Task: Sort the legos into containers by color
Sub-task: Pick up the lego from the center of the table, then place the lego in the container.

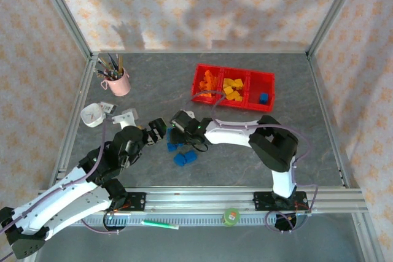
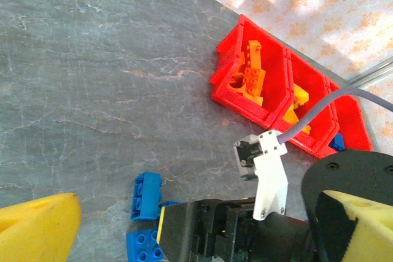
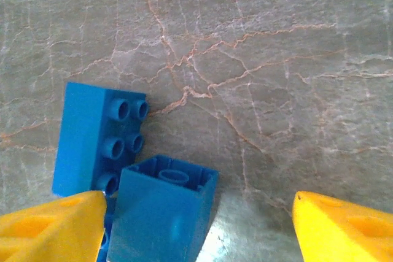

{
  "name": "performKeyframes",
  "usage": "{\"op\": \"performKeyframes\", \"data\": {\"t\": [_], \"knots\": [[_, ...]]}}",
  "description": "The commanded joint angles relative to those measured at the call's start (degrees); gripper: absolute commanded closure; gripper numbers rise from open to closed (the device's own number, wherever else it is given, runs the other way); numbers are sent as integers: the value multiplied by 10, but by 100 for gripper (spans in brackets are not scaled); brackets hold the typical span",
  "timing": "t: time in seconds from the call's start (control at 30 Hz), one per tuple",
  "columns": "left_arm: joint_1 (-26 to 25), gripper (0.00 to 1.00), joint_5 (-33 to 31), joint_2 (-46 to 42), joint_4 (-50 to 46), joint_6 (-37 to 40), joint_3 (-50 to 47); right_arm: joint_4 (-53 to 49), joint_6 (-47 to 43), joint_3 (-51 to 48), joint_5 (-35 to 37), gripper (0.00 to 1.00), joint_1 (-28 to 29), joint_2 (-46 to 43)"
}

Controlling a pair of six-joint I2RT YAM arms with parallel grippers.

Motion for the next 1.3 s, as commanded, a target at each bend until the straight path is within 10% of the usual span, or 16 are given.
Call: {"op": "performKeyframes", "data": {"t": [0.0, 0.47, 0.8, 1.27], "knots": [[7, 1, -19, -5, -17, -11, 10, -15, 0, 20, 9, 25, 3, 17], [11, 1, 8, 24, 12, 2, 9, -22, 6, -2, 30, 66, 3, 10], [11, 1, 44, 45, 42, 23, 28, -41, -4, -23, 63, 73, -23, -80], [14, 1, 158, 188, 179, 90, 74, -54, -57, -115, 72, 73, -313, -284]]}}
